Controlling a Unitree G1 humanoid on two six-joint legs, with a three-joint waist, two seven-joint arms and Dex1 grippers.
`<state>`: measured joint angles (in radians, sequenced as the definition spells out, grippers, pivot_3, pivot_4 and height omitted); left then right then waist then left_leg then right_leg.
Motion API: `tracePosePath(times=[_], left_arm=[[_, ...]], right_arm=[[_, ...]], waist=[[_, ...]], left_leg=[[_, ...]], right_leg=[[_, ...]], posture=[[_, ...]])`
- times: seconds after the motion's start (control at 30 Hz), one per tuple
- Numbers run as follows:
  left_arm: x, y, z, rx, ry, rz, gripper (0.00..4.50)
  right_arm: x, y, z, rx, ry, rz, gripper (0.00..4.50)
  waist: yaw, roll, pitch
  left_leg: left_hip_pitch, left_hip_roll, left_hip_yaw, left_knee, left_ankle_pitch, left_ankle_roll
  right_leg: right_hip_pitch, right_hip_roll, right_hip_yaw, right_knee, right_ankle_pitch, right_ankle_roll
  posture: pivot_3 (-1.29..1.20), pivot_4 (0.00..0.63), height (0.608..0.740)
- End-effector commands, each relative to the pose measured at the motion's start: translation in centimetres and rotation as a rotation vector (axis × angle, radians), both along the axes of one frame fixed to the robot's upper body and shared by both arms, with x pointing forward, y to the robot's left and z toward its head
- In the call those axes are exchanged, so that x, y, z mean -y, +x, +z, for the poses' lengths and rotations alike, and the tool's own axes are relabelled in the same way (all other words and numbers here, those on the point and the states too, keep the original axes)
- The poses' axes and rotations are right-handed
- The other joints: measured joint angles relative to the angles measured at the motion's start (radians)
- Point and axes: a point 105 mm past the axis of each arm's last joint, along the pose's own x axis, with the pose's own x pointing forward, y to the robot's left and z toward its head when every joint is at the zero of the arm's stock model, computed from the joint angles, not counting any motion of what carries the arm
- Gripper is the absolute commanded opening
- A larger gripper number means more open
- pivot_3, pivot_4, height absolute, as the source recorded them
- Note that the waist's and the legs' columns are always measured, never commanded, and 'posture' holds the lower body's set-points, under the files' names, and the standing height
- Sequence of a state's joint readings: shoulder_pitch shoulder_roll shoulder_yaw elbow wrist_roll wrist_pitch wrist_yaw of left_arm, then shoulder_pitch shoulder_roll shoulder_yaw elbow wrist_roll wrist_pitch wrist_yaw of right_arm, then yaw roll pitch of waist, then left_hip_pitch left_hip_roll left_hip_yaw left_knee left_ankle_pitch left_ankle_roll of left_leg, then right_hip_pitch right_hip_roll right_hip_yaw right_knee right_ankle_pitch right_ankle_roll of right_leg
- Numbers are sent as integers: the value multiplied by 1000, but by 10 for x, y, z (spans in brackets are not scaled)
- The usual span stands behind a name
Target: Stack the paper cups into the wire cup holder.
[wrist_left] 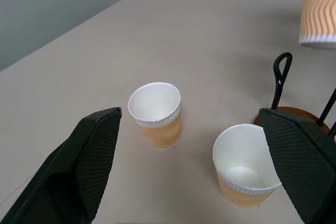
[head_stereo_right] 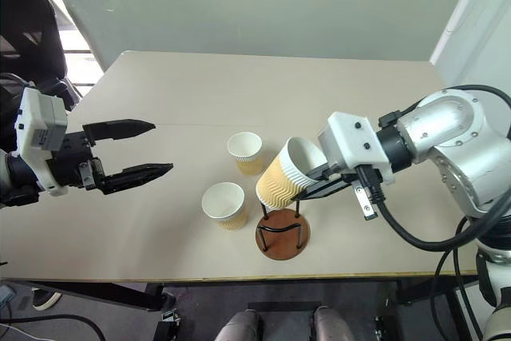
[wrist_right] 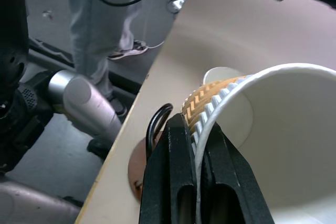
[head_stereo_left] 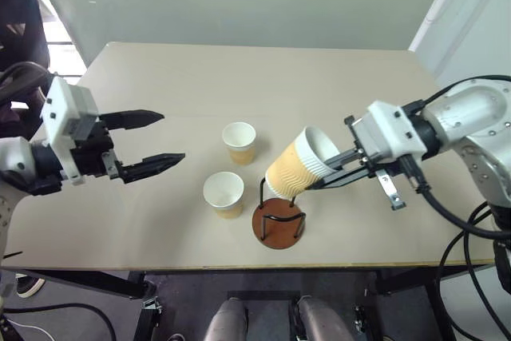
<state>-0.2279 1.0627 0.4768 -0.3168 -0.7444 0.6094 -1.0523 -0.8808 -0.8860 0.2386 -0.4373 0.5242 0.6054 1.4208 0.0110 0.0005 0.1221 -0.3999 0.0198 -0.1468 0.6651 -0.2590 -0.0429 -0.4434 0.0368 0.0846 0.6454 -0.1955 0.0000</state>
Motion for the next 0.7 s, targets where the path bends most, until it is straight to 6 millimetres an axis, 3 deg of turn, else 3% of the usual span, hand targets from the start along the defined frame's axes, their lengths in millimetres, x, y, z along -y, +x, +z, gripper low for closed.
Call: tracePosePath(times=[0.03,0.17,0.53,0.63,0.7], left_arm=[[1,-6,10,48,13,1,4500],[1,-9,9,44,15,6,4500],[-1,-13,8,44,14,25,4500],[-1,-14,8,45,14,28,4500],[-2,-14,8,44,14,29,4500]], right_arm=[[-4,0,-5,43,-31,8,36],[-8,4,-16,51,-63,10,36],[-11,6,-22,71,-89,18,36],[-11,5,-23,75,-95,17,593],[-11,4,-23,74,-97,17,1248]], waist=[[0,0,0],[-1,0,0],[-1,0,0],[-1,0,0],[-1,0,0]], left_leg=[[0,0,0,0,0,0],[0,1,0,0,0,0],[0,1,0,0,0,0],[0,1,0,0,0,0],[0,1,0,0,0,0]], right_leg=[[0,0,0,0,0,0],[0,0,0,0,0,0],[0,0,0,0,0,0],[0,0,0,0,0,0],[0,0,-1,0,0,0]], posture=[[0,150,740],[0,150,740],[0,150,740],[0,150,740],[0,150,740]])
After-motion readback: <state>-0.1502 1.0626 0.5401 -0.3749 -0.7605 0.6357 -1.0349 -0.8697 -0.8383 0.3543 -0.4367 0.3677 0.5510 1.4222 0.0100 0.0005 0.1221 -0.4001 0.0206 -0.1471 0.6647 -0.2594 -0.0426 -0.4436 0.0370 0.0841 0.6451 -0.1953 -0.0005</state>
